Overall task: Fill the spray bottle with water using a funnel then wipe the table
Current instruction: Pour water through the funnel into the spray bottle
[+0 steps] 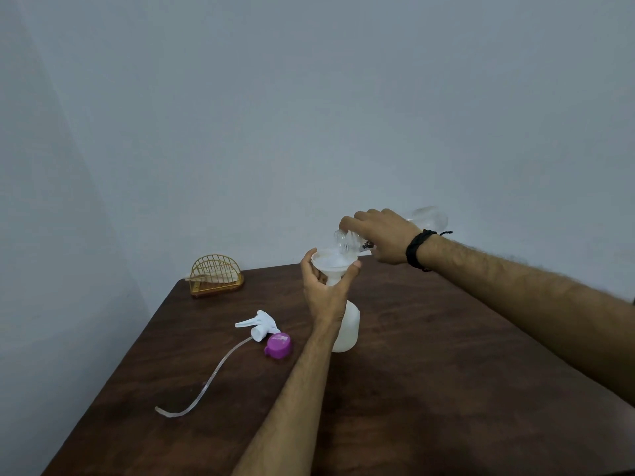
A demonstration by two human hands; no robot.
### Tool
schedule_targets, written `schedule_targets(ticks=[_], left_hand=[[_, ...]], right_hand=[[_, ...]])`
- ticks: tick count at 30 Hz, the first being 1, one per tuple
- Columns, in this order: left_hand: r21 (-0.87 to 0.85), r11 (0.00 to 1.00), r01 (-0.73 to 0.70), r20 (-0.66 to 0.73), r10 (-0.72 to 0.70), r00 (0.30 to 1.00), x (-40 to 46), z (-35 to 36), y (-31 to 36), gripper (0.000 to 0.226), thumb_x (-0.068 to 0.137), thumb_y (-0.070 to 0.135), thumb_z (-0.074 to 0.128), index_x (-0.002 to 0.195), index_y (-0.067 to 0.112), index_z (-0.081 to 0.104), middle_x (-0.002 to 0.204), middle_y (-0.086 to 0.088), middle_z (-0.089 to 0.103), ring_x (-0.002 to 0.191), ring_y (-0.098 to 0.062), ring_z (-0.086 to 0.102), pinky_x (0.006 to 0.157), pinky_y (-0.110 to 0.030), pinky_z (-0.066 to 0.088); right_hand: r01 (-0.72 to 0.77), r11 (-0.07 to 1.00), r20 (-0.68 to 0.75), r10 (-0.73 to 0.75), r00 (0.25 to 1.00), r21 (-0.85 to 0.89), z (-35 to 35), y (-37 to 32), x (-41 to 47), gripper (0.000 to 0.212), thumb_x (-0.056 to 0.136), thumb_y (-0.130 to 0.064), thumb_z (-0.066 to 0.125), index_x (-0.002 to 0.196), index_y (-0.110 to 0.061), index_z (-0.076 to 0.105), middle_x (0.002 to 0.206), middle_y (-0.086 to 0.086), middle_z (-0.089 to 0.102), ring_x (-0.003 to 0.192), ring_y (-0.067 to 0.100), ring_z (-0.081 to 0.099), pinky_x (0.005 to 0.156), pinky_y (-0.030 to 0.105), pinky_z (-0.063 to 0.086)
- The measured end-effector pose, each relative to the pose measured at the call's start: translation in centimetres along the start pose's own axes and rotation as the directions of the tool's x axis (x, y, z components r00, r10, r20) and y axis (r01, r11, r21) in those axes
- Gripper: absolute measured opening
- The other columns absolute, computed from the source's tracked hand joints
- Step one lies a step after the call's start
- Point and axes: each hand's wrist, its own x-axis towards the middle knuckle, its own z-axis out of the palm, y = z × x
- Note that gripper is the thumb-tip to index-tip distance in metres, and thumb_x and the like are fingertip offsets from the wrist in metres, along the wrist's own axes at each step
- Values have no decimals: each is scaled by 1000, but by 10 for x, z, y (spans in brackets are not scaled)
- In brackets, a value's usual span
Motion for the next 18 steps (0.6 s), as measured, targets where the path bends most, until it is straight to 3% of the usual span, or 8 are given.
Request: schedule_targets(ticks=[3,6,10,14,18], left_hand=[[-4,1000,6,4,-6,1000,1,-1,-1,82,69,25,92,138,27,47,124,11,60,115,-6,60,85,-14,52],[6,1000,-6,2,6,1000,1,-1,-3,83,68,27,92,139,25,47,128,6,59,118,-11,59,85,-13,52],[13,1000,-2,4,2,1000,2,-1,-3,83,67,33,91,137,29,47,130,6,59,118,-10,59,89,-19,53],[7,1000,13,-1,-13,1000,3,-2,-4,80,68,28,92,135,30,48,130,5,60,118,-10,59,95,-24,53],[9,1000,11,3,-11,1000,3,-1,-4,80,67,28,92,135,28,49,129,4,61,118,-10,60,97,-26,53]], right_hand=[[-154,910,113,120,986,384,9,5,-8,58,76,-5,65,124,-28,42,102,-2,58,85,22,57,68,40,51],[-286,741,151,246,957,607,21,9,-18,62,70,-10,78,120,-24,44,100,5,63,82,23,62,67,40,54],[-360,399,153,464,873,843,35,11,-30,66,67,-11,87,120,-20,48,102,5,68,87,22,69,78,35,58],[-269,53,182,608,773,962,50,6,-38,68,66,-2,87,123,-13,51,106,13,68,92,25,68,82,37,58],[-226,-19,180,674,717,974,68,-3,-43,73,63,-7,91,124,-16,51,109,10,67,96,23,68,84,38,58]])
